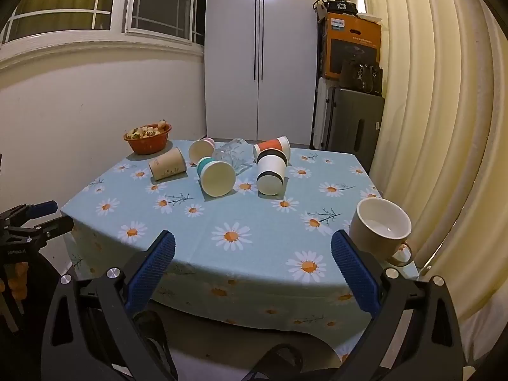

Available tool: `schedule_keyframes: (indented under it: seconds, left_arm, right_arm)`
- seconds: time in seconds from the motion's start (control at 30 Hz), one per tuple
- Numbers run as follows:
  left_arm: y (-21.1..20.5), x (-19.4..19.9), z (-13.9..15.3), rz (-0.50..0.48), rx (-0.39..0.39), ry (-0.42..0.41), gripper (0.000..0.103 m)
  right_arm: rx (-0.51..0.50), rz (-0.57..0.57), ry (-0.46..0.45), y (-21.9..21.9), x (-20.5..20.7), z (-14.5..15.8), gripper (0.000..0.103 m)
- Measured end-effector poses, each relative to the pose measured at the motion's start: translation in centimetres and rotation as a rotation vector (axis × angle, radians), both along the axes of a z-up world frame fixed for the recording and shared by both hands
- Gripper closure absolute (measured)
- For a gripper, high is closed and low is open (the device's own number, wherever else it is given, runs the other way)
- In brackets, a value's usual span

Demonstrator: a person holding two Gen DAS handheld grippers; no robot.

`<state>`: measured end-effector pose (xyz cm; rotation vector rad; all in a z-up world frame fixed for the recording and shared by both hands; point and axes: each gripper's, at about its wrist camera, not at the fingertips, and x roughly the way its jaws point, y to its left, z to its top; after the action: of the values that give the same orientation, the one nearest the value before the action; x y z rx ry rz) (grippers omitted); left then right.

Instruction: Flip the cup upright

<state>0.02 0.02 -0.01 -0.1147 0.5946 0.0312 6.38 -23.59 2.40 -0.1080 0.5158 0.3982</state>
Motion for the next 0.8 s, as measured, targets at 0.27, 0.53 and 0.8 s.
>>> schedule_keyframes:
  seconds: [0.27,0.53,0.8]
  left_arm:
    - [-0.44,0.34,-0.17,-0.004,0.004,0.004,0.010]
    - [0.11,0.18,-0.33,-0.001,-0.008,0.001,0.010]
    - [0.09,0.02,-0.10,0.000,-0.013,-0.003,0.010]
  right_arm:
    - [-0.001,0.003,0.014,0.02,0.18,-0.19,0.005]
    - [-0.001,0.005,0.022,-0.15,0.14,-0.21,0.005]
    - [-0.005,0.007,0.028,0.02,0.39,-0.20,0.005]
